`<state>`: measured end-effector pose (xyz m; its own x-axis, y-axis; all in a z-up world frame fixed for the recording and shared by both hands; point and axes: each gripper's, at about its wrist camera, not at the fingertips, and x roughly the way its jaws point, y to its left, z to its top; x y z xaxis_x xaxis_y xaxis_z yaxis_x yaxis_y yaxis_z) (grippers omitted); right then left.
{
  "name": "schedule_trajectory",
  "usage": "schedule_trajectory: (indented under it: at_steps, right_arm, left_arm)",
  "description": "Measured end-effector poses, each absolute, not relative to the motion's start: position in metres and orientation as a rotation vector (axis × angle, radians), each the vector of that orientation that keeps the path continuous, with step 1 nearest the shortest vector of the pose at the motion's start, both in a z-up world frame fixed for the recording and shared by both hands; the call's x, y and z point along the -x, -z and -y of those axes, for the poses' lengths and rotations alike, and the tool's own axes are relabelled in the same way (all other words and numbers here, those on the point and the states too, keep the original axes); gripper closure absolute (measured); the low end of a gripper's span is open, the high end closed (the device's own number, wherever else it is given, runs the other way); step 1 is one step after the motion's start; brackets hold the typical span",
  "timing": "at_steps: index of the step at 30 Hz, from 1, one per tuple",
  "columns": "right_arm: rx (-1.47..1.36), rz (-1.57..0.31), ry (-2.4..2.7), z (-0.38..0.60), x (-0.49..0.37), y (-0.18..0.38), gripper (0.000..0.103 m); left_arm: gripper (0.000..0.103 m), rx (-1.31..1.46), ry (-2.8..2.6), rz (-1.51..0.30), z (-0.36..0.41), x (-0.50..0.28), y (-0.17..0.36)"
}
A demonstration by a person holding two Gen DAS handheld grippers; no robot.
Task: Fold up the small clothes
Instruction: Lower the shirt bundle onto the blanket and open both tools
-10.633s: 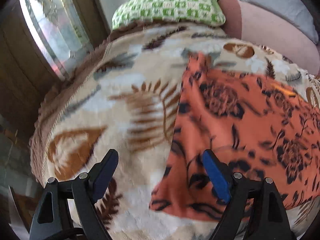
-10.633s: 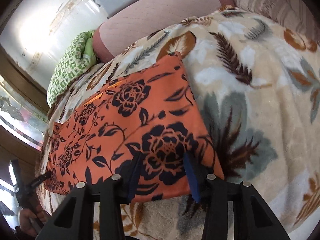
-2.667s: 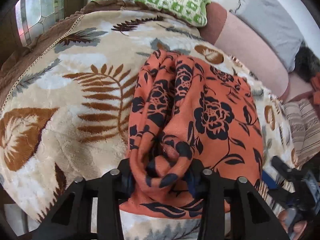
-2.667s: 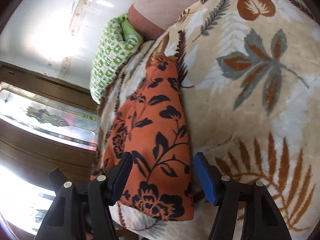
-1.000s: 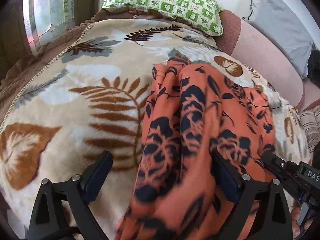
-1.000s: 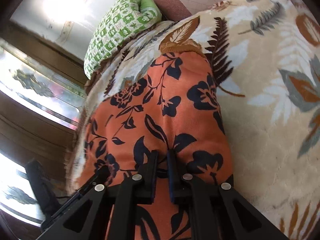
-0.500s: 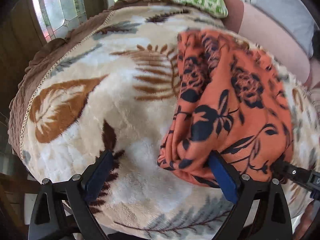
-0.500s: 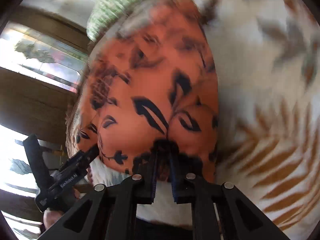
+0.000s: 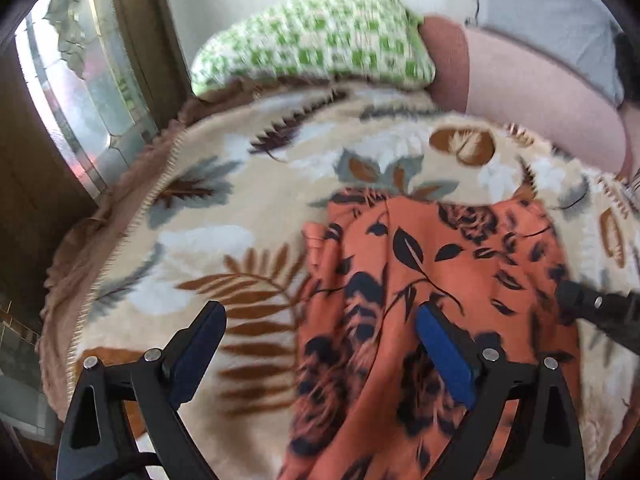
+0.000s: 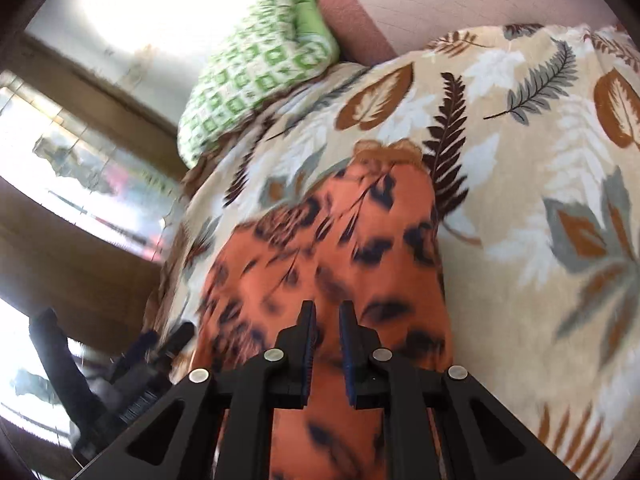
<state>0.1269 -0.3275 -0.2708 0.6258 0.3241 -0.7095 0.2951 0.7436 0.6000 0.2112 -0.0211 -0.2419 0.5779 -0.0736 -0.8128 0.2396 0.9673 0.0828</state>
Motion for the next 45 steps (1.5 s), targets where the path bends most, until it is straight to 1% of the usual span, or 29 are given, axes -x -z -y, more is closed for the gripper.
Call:
schedule_trajectory:
  at_steps: [3,4,6,9,15,17,21,25,30,34,35,37,40,45]
  right_arm:
    - [-0.788,-0.968,-0.003,0.331,-0.147,0.303,0.088]
    - [-0.797,-0.97,-0.015,0.332,-0.152,0.312,0.087]
    - [-0.798,-0.924,-0.024,0.334,-0.154,0.319,0.088]
    - [-0.796,-0.912,-0.026,0.334,-0.153,0.318,0.088]
    - [-0.81,-0.924,-0.035,0.333,-0.126,0.296,0.087]
    - [-0.781,-0.908,-0.049,0.328,-0.113,0.283,0.085]
    - [-0.716,-0.869,-0.068,0.314,-0.081,0.253,0.085]
    - [-0.695,-0.875,-0.118,0.295,-0.06,0.237,0.085]
    - [-0.661,-0.929,-0.167,0.261,-0.05,0.246,0.085]
    - [-0.604,-1.063,-0.158,0.239,-0.055,0.283,0.083]
    - [-0.59,-1.073,-0.156,0.236,-0.054,0.29,0.083]
    - [-0.584,-1.042,-0.154,0.235,-0.048,0.287,0.083]
    - [-0.595,-1.078,-0.155,0.235,-0.044,0.277,0.084]
    - [-0.581,-0.987,-0.153,0.239,-0.028,0.246,0.083]
  left_arm:
    - [0.004,-0.168,0.186,-0.942,0.026,-0.218,0.263]
    - [0.001,-0.169,0.176,-0.931,0.027,-0.219,0.267]
    - [0.0,-0.176,0.177,-0.921,0.03,-0.22,0.271]
    - [0.0,-0.17,0.176,-0.926,0.028,-0.22,0.266]
    - [0.0,-0.196,0.153,-0.884,0.024,-0.197,0.24]
    - [0.0,-0.18,0.155,-0.851,0.018,-0.185,0.225]
    - [0.0,-0.144,0.16,-0.779,0.007,-0.162,0.191]
    - [0.0,-0.113,0.164,-0.71,-0.004,-0.139,0.157]
    - [0.0,-0.094,0.162,-0.652,-0.017,-0.115,0.131]
    - [0.0,-0.086,0.156,-0.629,-0.026,-0.1,0.118]
    - [0.0,-0.086,0.155,-0.624,-0.028,-0.098,0.116]
    - [0.0,-0.092,0.148,-0.616,-0.031,-0.093,0.113]
    - [0.0,-0.08,0.146,-0.613,-0.036,-0.09,0.11]
    - [0.0,-0.072,0.149,-0.61,-0.039,-0.084,0.107]
